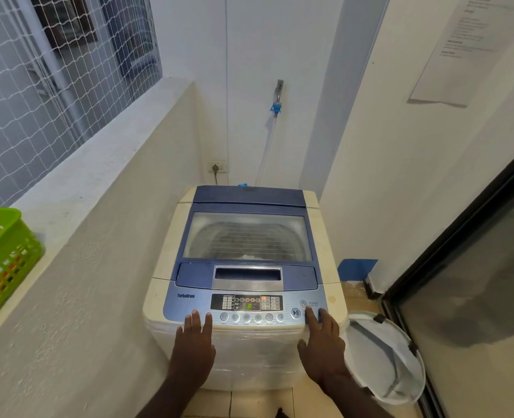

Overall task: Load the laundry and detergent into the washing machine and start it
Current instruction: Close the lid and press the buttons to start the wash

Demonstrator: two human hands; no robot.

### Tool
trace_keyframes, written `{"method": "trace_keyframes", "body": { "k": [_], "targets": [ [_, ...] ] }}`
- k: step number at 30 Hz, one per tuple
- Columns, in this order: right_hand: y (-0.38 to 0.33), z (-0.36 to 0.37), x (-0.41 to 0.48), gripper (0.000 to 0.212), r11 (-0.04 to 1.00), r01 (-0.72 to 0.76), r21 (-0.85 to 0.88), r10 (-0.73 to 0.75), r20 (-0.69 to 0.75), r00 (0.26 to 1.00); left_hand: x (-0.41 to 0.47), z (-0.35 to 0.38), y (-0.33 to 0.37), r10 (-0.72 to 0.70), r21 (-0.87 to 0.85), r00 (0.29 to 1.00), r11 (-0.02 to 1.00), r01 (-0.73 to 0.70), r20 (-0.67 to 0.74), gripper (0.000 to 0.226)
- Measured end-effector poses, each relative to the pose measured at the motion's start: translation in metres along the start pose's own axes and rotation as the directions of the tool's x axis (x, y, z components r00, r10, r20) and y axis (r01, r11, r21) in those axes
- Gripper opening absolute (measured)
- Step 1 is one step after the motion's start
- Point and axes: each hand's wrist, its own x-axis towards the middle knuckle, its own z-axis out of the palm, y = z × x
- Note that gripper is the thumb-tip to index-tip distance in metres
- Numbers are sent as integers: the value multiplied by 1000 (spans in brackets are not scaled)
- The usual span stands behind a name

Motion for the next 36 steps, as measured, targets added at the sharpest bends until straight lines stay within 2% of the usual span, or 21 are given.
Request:
{"method": "trace_keyframes", "body": {
  "k": [4, 10, 36],
  "targets": [
    [2, 12, -7, 87, 998, 24, -63, -23, 14, 1000, 0, 3, 0, -1, -5, 1000, 1000, 1, 15, 85],
    [-6, 16, -12, 92, 998, 13, -60, -14, -11, 1000, 0, 4, -1, 0, -21, 1000, 1000, 0, 29, 90],
    [-1, 17, -12, 97, 996, 34, -85, -33, 17, 999, -2, 2, -8, 23, 4, 999, 1000, -23, 24, 89]
  ]
}}
